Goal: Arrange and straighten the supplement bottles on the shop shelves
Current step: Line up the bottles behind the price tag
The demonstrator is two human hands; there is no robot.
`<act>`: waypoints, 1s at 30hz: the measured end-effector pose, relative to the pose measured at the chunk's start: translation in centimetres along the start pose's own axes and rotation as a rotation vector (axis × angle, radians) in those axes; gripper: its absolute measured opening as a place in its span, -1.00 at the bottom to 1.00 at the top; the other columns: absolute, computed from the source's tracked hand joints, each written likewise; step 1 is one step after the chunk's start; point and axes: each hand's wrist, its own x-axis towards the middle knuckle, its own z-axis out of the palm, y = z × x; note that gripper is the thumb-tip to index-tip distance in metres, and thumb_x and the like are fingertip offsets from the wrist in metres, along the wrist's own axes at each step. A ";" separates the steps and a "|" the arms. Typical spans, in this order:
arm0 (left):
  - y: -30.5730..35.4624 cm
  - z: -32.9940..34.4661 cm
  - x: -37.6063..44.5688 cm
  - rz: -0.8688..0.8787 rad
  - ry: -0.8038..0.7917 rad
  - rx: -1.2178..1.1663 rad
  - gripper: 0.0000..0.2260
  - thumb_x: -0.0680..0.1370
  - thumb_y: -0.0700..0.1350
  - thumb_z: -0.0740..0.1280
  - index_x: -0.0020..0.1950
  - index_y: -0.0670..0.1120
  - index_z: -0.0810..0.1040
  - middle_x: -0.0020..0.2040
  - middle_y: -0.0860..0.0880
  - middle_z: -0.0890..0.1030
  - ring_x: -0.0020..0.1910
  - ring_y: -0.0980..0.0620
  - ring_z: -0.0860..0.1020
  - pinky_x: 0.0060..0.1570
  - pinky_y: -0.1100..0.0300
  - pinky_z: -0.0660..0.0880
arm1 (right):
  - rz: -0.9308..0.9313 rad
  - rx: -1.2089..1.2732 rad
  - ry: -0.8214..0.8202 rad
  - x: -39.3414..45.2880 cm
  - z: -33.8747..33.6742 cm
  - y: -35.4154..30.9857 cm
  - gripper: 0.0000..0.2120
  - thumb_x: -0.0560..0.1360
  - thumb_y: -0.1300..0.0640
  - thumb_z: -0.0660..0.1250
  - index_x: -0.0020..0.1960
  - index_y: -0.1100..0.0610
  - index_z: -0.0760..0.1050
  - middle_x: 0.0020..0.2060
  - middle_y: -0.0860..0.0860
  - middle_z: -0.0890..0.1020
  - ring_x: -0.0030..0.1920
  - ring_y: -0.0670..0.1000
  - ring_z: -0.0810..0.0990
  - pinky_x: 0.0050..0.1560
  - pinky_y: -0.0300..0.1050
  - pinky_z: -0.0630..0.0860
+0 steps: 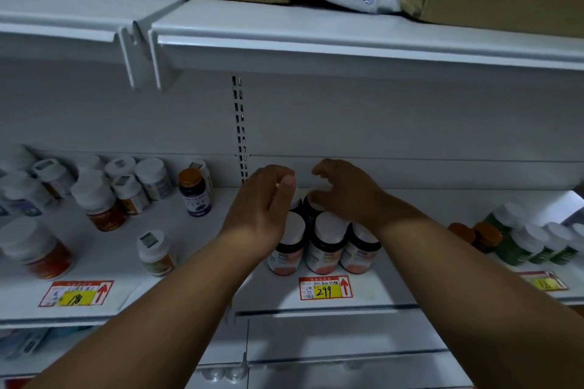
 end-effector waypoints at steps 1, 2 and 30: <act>-0.1 -0.2 -0.1 -0.013 -0.007 0.001 -0.62 0.60 0.15 0.05 0.14 -0.04 0.53 0.01 0.07 0.53 -0.03 0.22 0.44 -0.06 0.52 0.29 | -0.050 0.008 0.066 -0.6 0.0 -0.4 -0.52 0.49 0.00 0.41 0.36 0.09 0.40 0.24 0.08 0.47 0.22 0.04 0.46 0.08 -0.27 0.29; -0.2 -0.4 -0.2 -0.032 -0.013 -0.004 -0.63 0.59 0.15 0.07 0.15 -0.03 0.52 0.02 0.07 0.53 -0.02 0.21 0.45 -0.05 0.50 0.30 | -0.103 0.019 0.129 -1.1 0.1 -1.0 -0.55 0.50 0.02 0.41 0.33 0.11 0.43 0.20 0.08 0.49 0.20 0.04 0.47 0.04 -0.28 0.28; -7.8 -16.0 -8.1 -0.264 0.128 0.189 -0.72 0.45 0.13 0.24 0.15 0.18 0.46 -0.03 0.18 0.51 -0.08 0.29 0.49 -0.18 0.32 0.41 | -0.298 0.172 0.169 1.6 12.0 -17.1 -0.66 0.49 0.04 0.37 0.24 -0.03 0.42 0.08 0.00 0.47 0.07 0.01 0.50 -0.02 -0.17 0.37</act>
